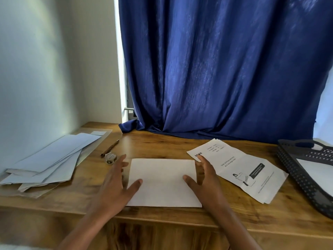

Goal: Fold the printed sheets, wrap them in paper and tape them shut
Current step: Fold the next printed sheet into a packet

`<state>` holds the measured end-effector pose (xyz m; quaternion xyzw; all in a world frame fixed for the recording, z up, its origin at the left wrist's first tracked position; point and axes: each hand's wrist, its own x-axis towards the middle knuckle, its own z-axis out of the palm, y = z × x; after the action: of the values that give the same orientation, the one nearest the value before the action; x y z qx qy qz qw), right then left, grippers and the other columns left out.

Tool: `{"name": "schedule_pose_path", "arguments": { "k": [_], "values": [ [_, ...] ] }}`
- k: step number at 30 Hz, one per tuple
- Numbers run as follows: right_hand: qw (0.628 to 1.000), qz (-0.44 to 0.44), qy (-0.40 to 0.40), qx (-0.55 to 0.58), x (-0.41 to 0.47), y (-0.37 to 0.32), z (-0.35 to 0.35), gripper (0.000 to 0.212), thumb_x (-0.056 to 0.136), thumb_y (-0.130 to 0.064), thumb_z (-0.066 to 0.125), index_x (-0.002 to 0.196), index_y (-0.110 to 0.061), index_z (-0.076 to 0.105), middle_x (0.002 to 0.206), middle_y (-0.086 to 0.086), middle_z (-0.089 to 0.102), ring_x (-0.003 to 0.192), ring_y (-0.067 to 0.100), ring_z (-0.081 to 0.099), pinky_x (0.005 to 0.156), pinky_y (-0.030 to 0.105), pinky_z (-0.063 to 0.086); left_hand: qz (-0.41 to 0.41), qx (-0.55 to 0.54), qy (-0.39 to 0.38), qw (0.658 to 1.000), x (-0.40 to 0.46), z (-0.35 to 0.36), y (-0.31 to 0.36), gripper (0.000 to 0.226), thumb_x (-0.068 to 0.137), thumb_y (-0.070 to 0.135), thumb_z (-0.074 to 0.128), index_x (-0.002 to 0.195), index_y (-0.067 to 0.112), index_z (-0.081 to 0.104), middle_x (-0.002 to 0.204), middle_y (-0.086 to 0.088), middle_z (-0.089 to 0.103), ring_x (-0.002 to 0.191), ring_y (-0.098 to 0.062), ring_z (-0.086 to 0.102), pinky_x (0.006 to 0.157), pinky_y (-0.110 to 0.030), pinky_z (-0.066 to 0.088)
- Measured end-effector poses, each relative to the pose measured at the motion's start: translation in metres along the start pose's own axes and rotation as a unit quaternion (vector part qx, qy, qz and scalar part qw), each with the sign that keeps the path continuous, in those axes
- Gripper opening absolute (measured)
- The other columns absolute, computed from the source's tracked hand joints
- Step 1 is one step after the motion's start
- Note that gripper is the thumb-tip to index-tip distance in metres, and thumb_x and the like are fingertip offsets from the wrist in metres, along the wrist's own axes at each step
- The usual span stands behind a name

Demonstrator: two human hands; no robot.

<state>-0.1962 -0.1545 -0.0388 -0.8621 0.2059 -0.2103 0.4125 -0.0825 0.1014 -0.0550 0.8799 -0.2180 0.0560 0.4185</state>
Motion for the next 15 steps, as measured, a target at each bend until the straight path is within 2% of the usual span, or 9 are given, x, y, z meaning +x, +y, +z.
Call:
{"name": "schedule_pose_path", "arguments": {
  "k": [3, 6, 9, 12, 15],
  "values": [
    [0.999, -0.026, 0.006, -0.041, 0.002, 0.004, 0.003, 0.076, 0.092, -0.049, 0.066, 0.153, -0.043, 0.022, 0.163, -0.012, 0.027, 0.148, 0.013, 0.03, 0.116, 0.037, 0.035, 0.02, 0.052, -0.024, 0.998, -0.004, 0.004, -0.004, 0.096, 0.088, 0.068, 0.06, 0.159, 0.044, 0.001, 0.168, 0.01, 0.018, 0.153, -0.019, 0.026, 0.118, -0.046, 0.035],
    [0.994, -0.066, 0.004, -0.092, -0.001, 0.004, 0.003, 0.064, 0.098, -0.047, 0.058, 0.153, -0.041, 0.026, 0.163, -0.013, 0.028, 0.148, 0.011, 0.029, 0.117, 0.034, 0.033, 0.049, 0.088, -0.054, 0.993, -0.005, 0.005, -0.003, 0.086, 0.088, 0.076, 0.046, 0.159, 0.045, 0.008, 0.169, 0.016, 0.011, 0.155, -0.015, 0.019, 0.122, -0.044, 0.029],
    [0.974, -0.116, 0.003, -0.193, -0.004, 0.0, 0.007, 0.055, 0.102, -0.048, 0.047, 0.153, -0.037, 0.03, 0.163, -0.013, 0.028, 0.149, 0.008, 0.025, 0.12, 0.029, 0.024, 0.103, 0.142, -0.08, 0.981, -0.002, 0.007, 0.001, 0.075, 0.091, 0.078, 0.027, 0.158, 0.047, 0.018, 0.17, 0.021, 0.001, 0.157, -0.005, -0.001, 0.129, -0.044, 0.011],
    [0.949, -0.145, -0.035, -0.276, -0.007, -0.016, 0.021, 0.052, 0.106, -0.044, 0.037, 0.156, -0.031, 0.027, 0.166, -0.009, 0.022, 0.153, 0.012, 0.015, 0.124, 0.033, 0.014, 0.162, 0.211, -0.094, 0.959, 0.001, 0.016, 0.02, 0.07, 0.096, 0.069, 0.017, 0.161, 0.043, 0.012, 0.169, 0.019, -0.009, 0.154, -0.001, -0.018, 0.129, -0.045, -0.005],
    [0.92, -0.186, -0.099, -0.332, -0.008, -0.028, 0.045, 0.053, 0.107, -0.041, 0.027, 0.158, -0.027, 0.023, 0.169, -0.002, 0.014, 0.156, 0.017, 0.005, 0.125, 0.043, 0.005, 0.189, 0.264, -0.124, 0.938, 0.003, 0.034, 0.035, 0.068, 0.1, 0.056, 0.016, 0.163, 0.034, 0.005, 0.17, 0.013, -0.011, 0.155, -0.008, -0.019, 0.126, -0.04, -0.011]
  ]
}}
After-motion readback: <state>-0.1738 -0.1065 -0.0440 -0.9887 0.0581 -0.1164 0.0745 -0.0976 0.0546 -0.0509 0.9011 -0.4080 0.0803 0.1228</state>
